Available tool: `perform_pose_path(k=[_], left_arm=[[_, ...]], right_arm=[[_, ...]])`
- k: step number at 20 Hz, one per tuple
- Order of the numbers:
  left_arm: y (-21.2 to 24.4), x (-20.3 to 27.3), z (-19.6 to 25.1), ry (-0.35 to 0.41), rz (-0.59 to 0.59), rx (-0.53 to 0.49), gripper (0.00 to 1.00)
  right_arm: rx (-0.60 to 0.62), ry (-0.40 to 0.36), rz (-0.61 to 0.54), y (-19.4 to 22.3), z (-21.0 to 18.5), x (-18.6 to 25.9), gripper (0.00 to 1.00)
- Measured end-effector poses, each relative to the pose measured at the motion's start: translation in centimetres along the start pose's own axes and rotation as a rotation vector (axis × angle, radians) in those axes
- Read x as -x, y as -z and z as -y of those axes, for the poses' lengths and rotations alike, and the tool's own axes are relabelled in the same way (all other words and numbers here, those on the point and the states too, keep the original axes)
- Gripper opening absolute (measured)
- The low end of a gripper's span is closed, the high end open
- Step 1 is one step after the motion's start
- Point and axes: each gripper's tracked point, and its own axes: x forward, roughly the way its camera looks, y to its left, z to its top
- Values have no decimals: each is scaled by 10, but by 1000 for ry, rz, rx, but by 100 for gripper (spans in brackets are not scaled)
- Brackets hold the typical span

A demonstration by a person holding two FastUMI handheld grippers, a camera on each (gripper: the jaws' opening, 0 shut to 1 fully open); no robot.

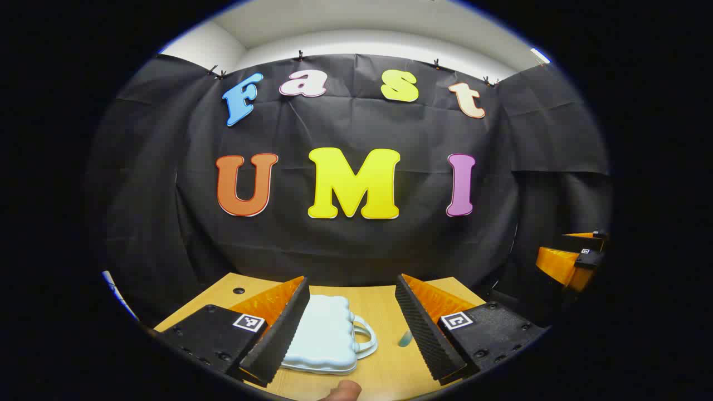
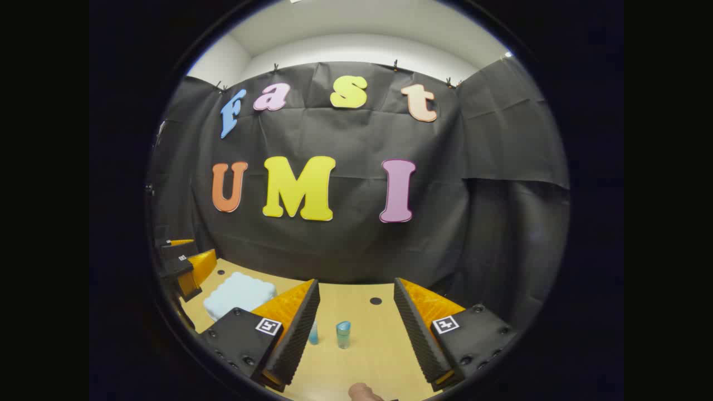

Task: First open the suitcase, pack the skin care products into it, and then close the suitcase.

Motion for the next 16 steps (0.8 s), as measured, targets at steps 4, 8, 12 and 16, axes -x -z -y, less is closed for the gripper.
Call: perform_pose_path(k=[4, 8, 12, 16], left_arm=[[1, -5, 10, 16, -3, -15, 98], [2, -7, 19, 24, -13, -9, 98], [4, -7, 25, 25, -15, -11, 99], [9, -4, 30, 27, -25, -16, 99]], right_arm=[[-3, -3, 3, 1, 4, -4, 79], [11, -18, 15, 0, 3, -6, 80], [2, -28, 6, 2, 8, -8, 80], [10, -30, 8, 2, 11, -10, 80]])
